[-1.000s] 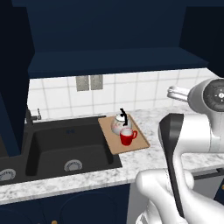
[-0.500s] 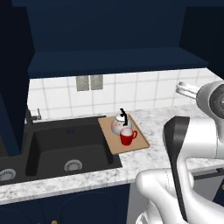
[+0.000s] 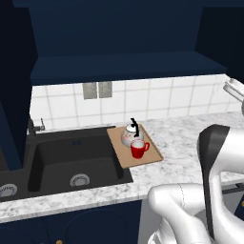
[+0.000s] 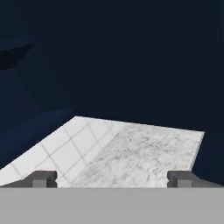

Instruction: Pick the kettle from the counter and place it on the tray. Then pick the mug from the cabinet and place it on the tray. Then close the cabinet doors.

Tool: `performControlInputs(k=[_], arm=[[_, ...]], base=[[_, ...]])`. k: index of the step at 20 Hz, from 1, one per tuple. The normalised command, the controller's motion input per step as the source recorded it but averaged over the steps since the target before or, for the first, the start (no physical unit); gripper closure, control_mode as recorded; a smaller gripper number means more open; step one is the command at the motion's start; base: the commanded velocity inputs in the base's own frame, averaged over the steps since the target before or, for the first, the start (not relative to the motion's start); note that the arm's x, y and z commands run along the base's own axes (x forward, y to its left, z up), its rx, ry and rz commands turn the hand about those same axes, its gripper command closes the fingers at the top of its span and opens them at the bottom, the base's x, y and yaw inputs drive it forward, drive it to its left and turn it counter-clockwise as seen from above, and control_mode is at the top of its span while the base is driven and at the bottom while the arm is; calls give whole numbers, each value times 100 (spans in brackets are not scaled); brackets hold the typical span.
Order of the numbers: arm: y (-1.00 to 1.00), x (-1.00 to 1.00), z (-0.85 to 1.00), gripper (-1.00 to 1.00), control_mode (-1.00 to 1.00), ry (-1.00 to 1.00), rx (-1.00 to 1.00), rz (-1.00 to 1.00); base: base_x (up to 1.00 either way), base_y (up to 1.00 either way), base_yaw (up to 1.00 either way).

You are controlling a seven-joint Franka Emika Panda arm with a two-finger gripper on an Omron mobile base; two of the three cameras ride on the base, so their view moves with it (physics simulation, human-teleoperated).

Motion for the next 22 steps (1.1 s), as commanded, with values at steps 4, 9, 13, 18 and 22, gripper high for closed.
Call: performControlInputs(k=[4, 9, 13, 18, 22], arm=[[-71, -42, 25, -100, -100, -27, 33, -4], [-71, -44, 16, -100, -100, -41, 29, 0], [-72, -37, 21, -100, -100, -33, 31, -3], [-58, -31, 6, -100, -100, -29, 22, -14], [-44, -10, 1, -100, -100, -29, 17, -25]], base=[[0, 0, 0], [0, 0, 0], [0, 0, 0], [0, 0, 0], [0, 0, 0]])
